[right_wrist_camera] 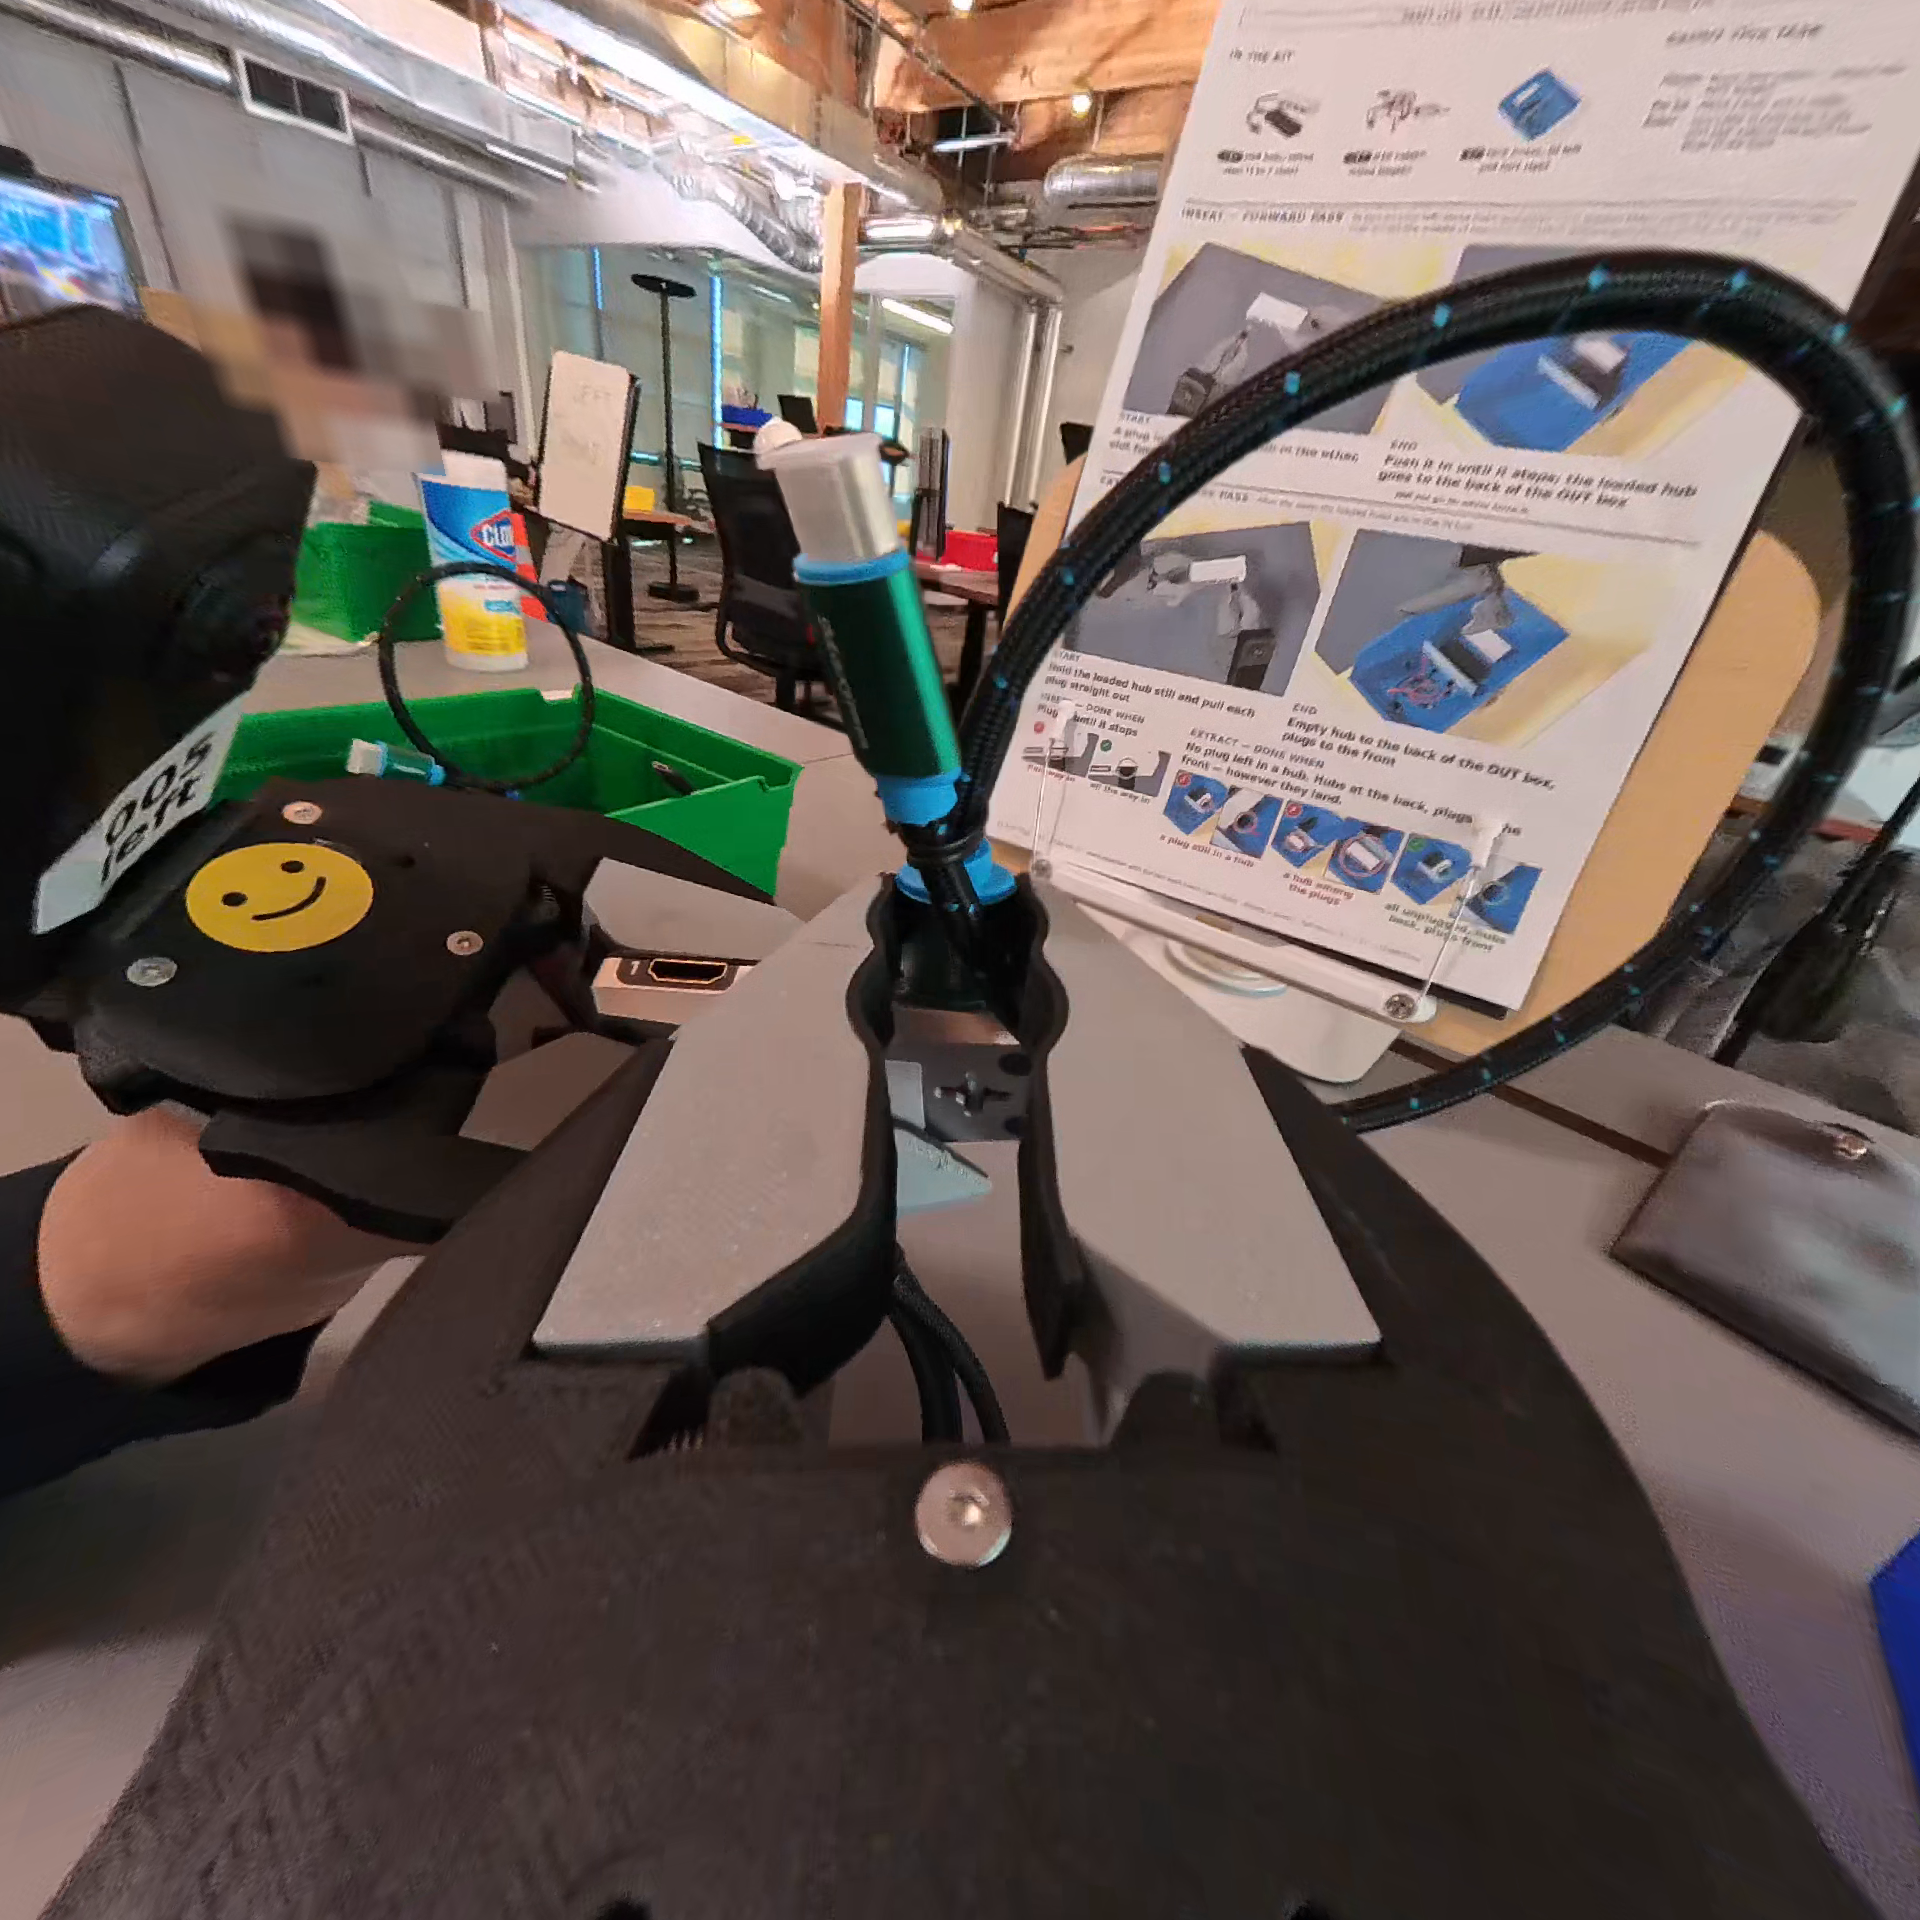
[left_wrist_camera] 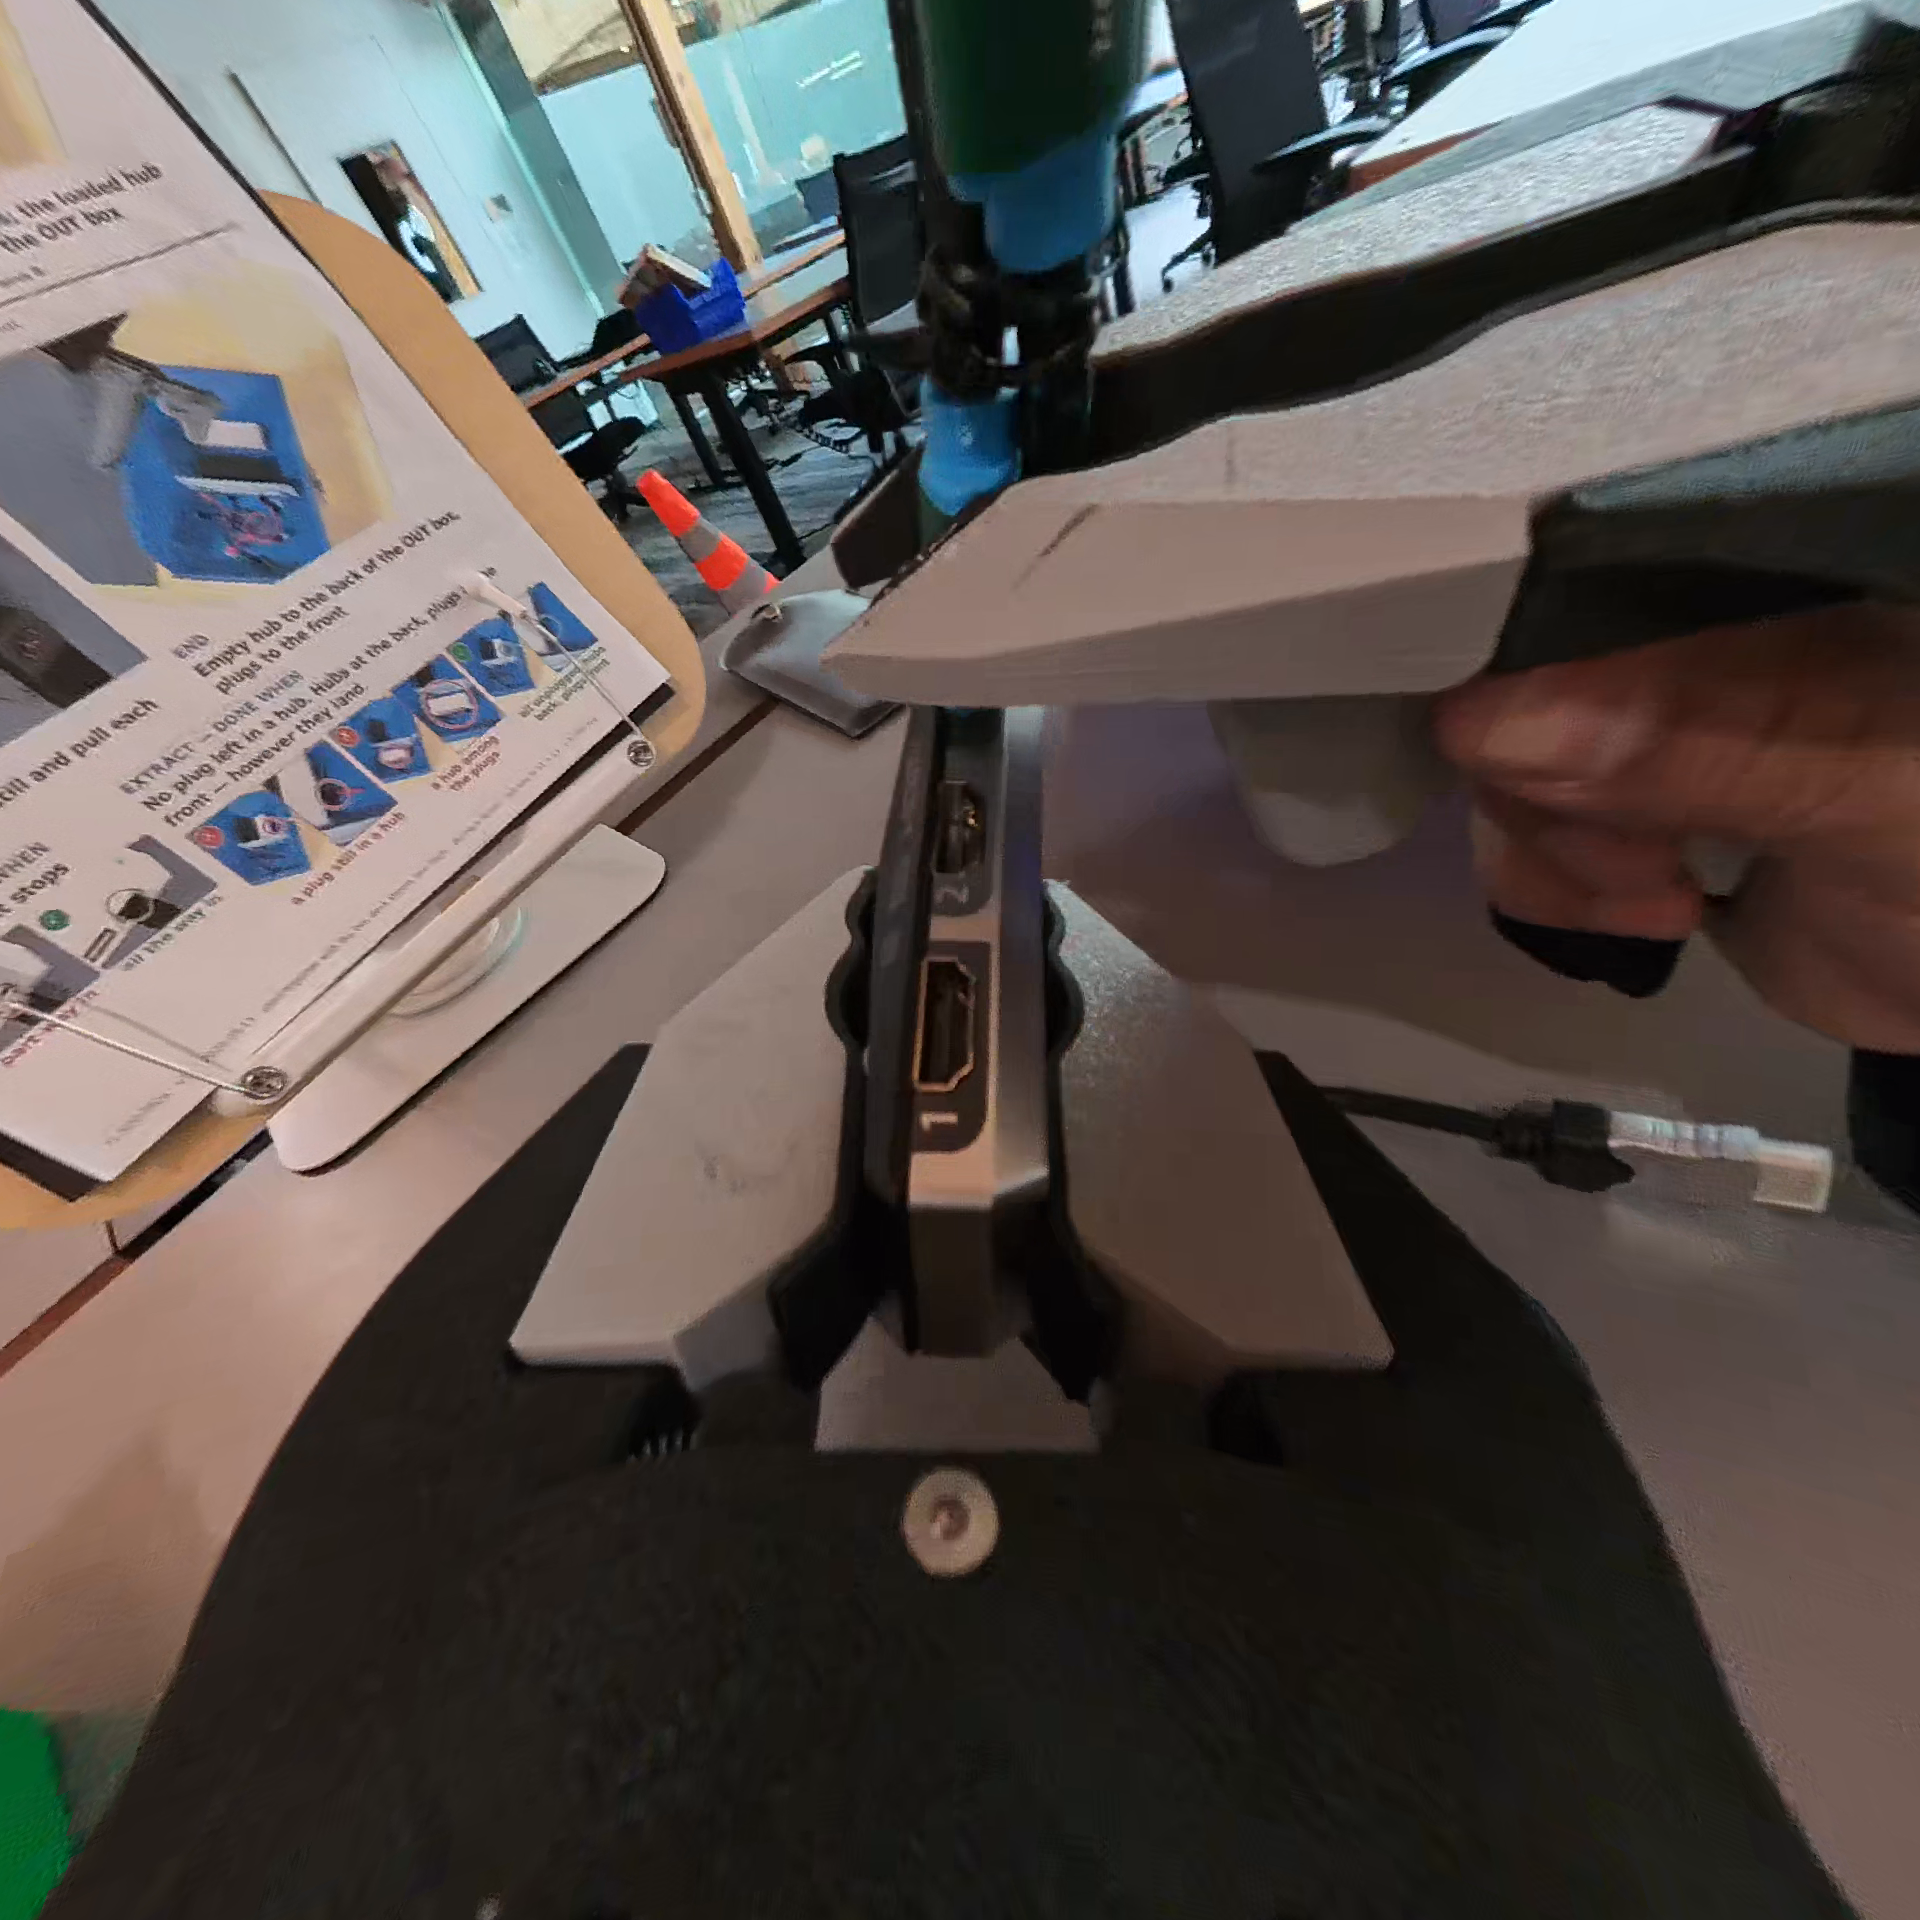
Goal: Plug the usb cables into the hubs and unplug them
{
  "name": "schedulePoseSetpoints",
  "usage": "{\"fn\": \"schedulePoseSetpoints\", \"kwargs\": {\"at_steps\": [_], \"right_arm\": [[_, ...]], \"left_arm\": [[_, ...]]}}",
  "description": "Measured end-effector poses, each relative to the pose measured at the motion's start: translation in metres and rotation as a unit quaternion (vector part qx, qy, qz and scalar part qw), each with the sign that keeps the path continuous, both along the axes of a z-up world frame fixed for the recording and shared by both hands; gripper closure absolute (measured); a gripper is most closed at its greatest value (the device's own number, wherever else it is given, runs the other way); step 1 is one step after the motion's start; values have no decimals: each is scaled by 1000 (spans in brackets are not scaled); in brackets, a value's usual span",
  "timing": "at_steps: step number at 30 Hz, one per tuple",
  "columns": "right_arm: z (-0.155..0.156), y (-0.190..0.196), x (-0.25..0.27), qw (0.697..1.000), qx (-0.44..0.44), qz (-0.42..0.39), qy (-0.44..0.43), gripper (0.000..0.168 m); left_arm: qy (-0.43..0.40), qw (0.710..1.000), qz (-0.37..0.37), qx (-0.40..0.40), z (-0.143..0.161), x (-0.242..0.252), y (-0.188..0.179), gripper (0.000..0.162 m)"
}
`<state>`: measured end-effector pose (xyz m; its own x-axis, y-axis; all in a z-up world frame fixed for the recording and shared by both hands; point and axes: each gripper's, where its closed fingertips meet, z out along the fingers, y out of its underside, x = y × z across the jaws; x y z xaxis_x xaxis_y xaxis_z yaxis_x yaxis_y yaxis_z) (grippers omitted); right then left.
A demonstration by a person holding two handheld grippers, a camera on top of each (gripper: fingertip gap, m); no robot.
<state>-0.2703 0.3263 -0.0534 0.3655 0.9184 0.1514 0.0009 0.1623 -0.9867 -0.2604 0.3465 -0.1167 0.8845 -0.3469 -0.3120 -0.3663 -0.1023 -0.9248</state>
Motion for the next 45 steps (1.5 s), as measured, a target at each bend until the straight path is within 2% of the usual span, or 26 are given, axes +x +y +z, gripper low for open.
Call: {"fn": "schedulePoseSetpoints", "kwargs": {"at_steps": [2,3,6,9,15,19,23,25,27,28,31,34,36,39,41,43,45], "right_arm": [[-5,2,-1,999,-28,17,5,150],[-8,2,-2,996,-74,43,21,150],[-21,6,-4,950,-263,148,80,149],[-26,8,-2,930,-314,167,96,148],[-22,9,-2,951,-266,131,88,148],[-18,10,1,980,-171,71,77,149],[-25,16,-3,950,-257,122,126,149],[-23,9,-3,947,-246,162,127,149],[-22,2,-1,962,-191,166,102,150],[-21,-1,0,966,-168,171,93,150],[-15,-3,6,968,-131,194,84,150],[-5,-4,17,955,-117,250,111,150],[-1,-11,23,936,-114,310,125,150],[3,-19,30,902,-117,392,139,150],[5,-18,34,888,-111,421,149,150],[9,-16,39,875,-105,442,164,151],[11,-16,45,863,-93,463,177,151]], "left_arm": [[-1,1000,0,-6,-4,-1,-1,135],[4,1000,-3,-1,-2,0,-3,135],[31,999,2,15,4,1,-5,135],[38,999,3,5,-3,0,-1,135],[34,999,14,-12,-10,-6,3,134],[-2,1000,-5,-25,-12,-1,4,135],[9,1000,15,0,-5,0,5,135],[28,999,16,34,5,3,-2,135],[9,999,-10,41,8,11,-11,134],[-15,999,-39,35,9,16,-16,127],[-113,985,-123,-40,8,20,-34,110],[-167,962,-190,-107,14,20,-53,97],[-150,952,-232,-131,13,24,-62,87],[-118,937,-292,-149,8,31,-69,62],[-135,921,-331,-157,10,32,-72,68],[-188,891,-379,-165,22,32,-80,72],[-244,878,-378,-161,31,24,-72,80]]}}
